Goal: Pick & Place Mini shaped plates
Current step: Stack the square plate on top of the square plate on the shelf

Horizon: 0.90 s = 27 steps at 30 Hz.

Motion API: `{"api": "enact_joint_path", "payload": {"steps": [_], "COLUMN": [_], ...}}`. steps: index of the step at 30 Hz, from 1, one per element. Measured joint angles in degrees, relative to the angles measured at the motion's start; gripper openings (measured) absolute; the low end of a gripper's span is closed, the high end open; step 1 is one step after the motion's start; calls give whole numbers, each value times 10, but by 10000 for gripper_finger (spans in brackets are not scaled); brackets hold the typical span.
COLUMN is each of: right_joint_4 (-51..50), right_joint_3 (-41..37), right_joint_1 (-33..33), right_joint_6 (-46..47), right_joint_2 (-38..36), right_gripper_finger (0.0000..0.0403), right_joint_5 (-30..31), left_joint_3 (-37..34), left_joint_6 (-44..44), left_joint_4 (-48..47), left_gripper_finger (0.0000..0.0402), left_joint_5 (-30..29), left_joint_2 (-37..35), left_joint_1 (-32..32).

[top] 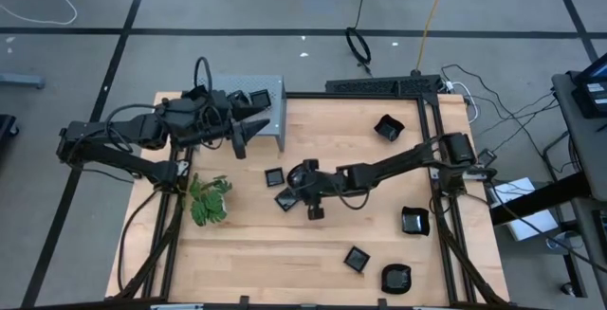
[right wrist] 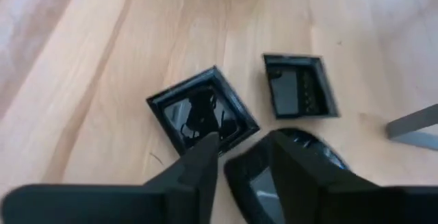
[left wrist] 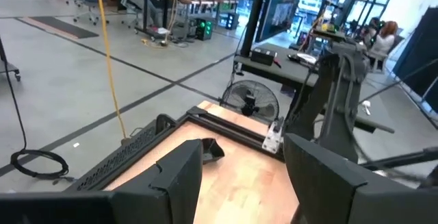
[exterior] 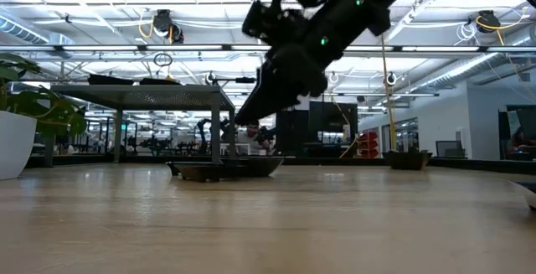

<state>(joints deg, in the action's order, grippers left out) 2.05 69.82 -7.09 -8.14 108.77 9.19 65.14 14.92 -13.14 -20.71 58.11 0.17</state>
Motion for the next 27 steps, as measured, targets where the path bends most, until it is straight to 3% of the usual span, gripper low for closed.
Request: {"api": "enact_joint_path", "payload": {"steps": [6, 15, 21, 27], "right_joint_4": [-78, -206, -220, -176], "right_joint_3": [0, -5, -83, -213], "right_joint_1": [0, 2, -5, -29], "right_joint_6": [6, 75, 118, 195], "right_joint_2": [-96, -304, -460, -613], "right_gripper_finger": [160, 148, 142, 141], "right_joint_5": [1, 68, 133, 181], "left_joint_3": [0, 1, 0, 0], "left_joint_6": [-1, 7, -50, -133], "left_joint_4": [-51, -153, -209, -247], "left_gripper_finger": [209, 209, 209, 209], "left_joint_5": [12, 62, 64, 74], "left_joint_2": [0, 24, 66, 119], "left_joint_1": [-7, -44, -79, -104]}}
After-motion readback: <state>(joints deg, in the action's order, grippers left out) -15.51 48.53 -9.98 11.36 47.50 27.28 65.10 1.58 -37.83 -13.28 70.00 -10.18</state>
